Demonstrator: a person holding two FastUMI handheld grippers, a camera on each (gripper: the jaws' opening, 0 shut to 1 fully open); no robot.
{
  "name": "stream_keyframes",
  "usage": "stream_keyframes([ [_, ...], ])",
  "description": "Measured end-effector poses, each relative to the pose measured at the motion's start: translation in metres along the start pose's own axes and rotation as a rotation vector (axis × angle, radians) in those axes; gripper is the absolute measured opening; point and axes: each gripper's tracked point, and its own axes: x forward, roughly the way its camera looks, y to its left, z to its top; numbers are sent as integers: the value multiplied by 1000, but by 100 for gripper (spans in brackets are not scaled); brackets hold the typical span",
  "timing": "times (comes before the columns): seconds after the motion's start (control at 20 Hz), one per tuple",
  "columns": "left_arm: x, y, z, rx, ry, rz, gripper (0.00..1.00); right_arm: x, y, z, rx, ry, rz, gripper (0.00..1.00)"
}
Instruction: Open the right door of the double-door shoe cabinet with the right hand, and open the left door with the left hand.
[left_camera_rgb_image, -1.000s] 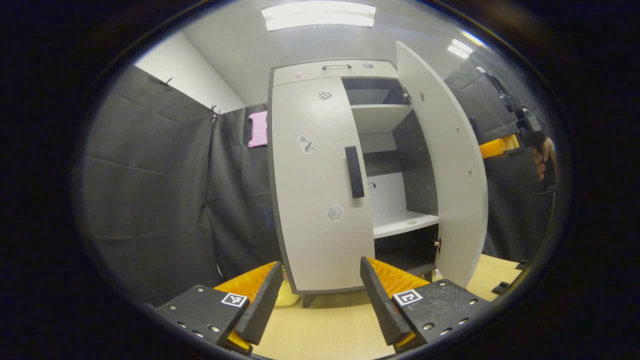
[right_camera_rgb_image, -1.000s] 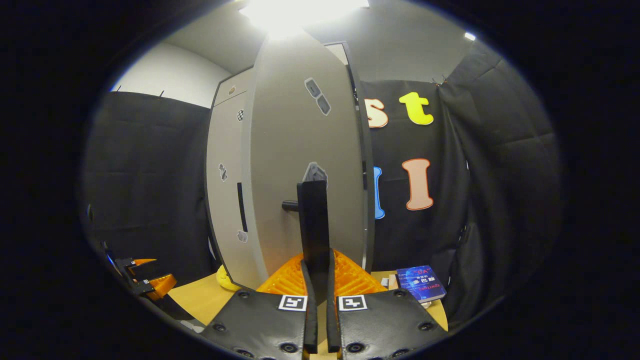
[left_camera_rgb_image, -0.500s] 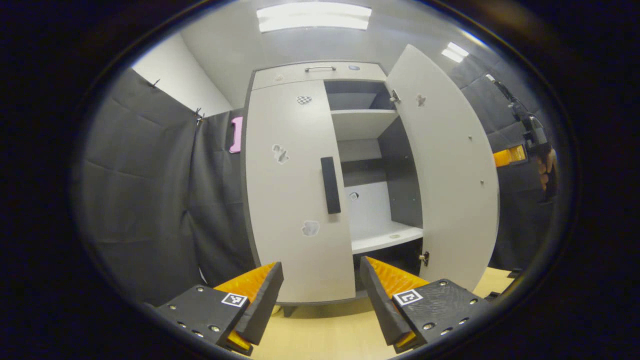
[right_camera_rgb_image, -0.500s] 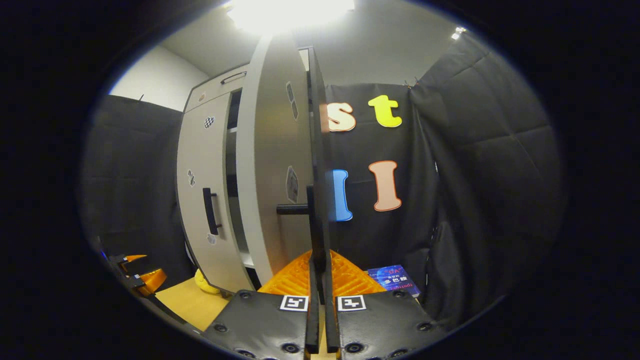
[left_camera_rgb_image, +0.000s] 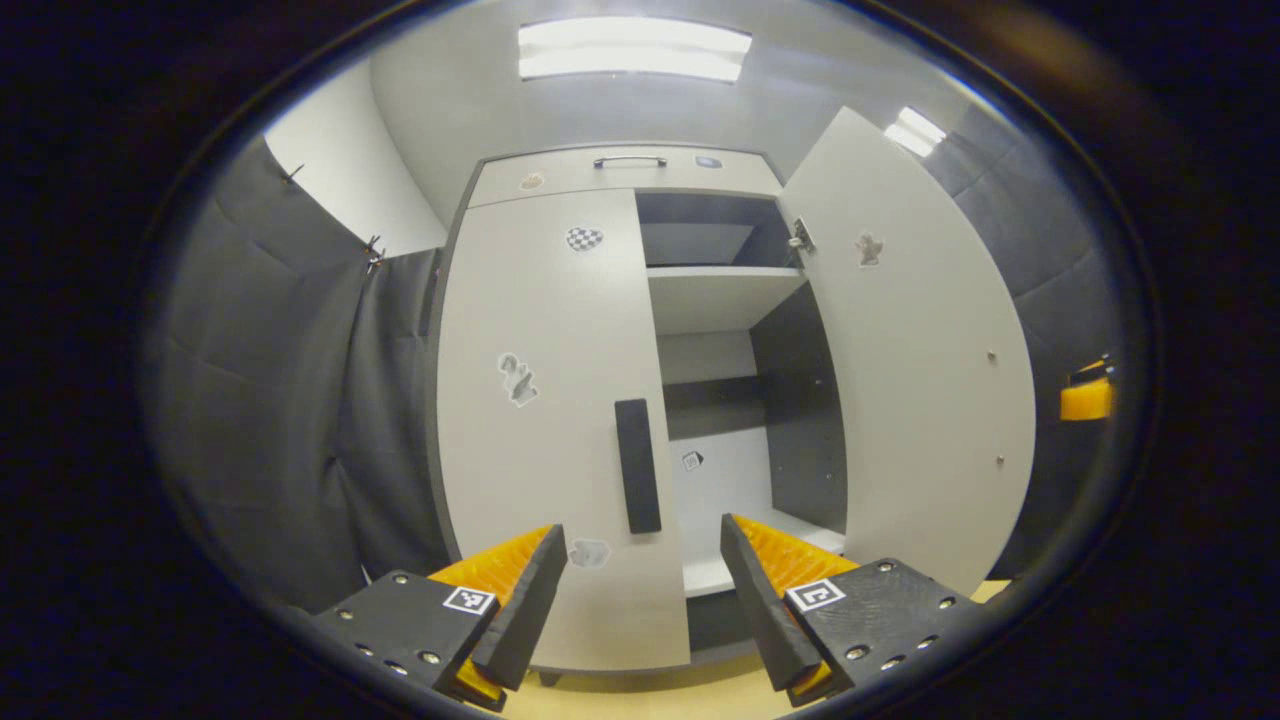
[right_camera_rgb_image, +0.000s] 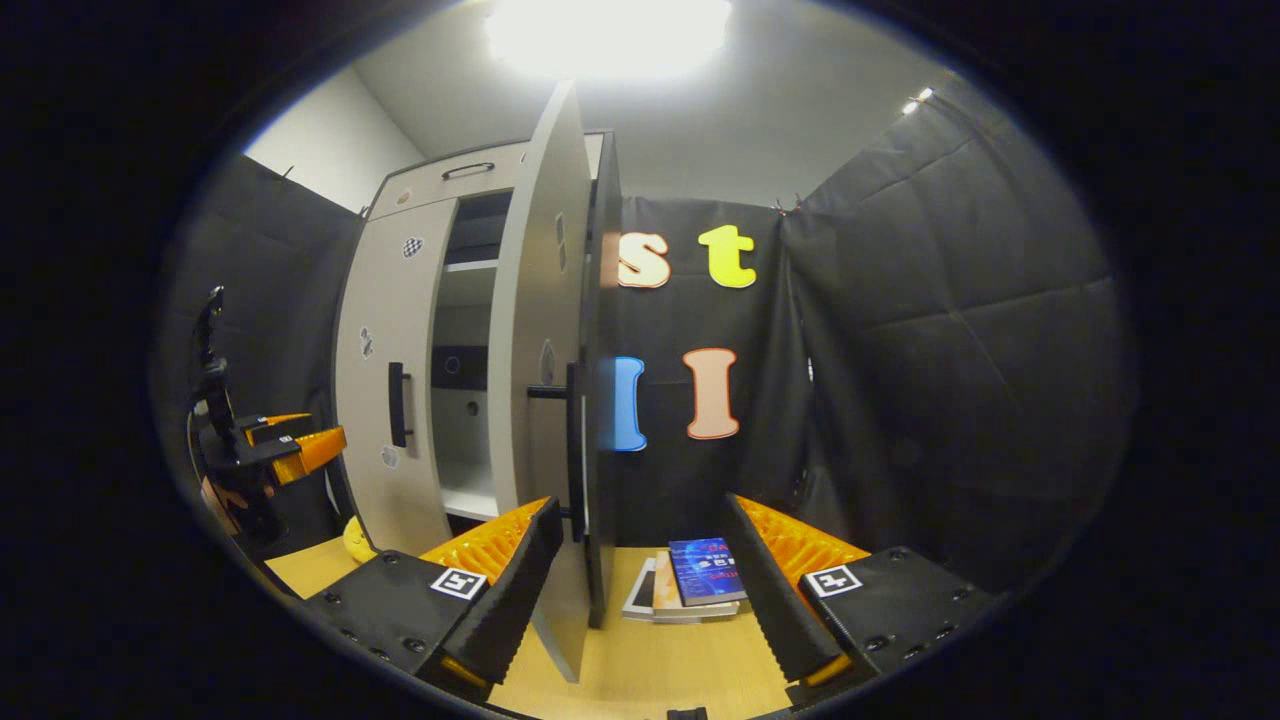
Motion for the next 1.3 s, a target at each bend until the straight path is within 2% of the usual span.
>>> stream_keyframes([
  [0.15,36,2,17,-32,-22,-5,91,-10,-10,-2,8,11,-39,100],
  [0.3,64,0,17,-21,-4,-14,91,-16,-21,-5,12,20,-82,100],
  [0.6,124,6,-4,-39,60,2,91,-25,-37,-14,51,46,-149,100],
  [0.9,156,16,-20,-61,105,33,91,-28,-40,-22,102,70,-174,98],
  [1.0,160,14,-29,-100,132,34,75,-28,-41,-23,111,70,-181,98],
  [1.05,161,14,-29,-101,130,41,70,-27,-40,-22,118,66,-177,98],
  [1.1,162,18,-25,-89,121,54,70,-26,-38,-22,127,60,-168,93],
  [1.15,158,17,-22,-77,124,58,58,-25,-36,-21,133,57,-161,92],
  [1.2,161,15,-27,-59,133,44,46,-23,-35,-23,132,56,-157,98],
  [1.3,163,11,-27,-36,142,24,35,-22,-36,-22,120,55,-158,97],
])
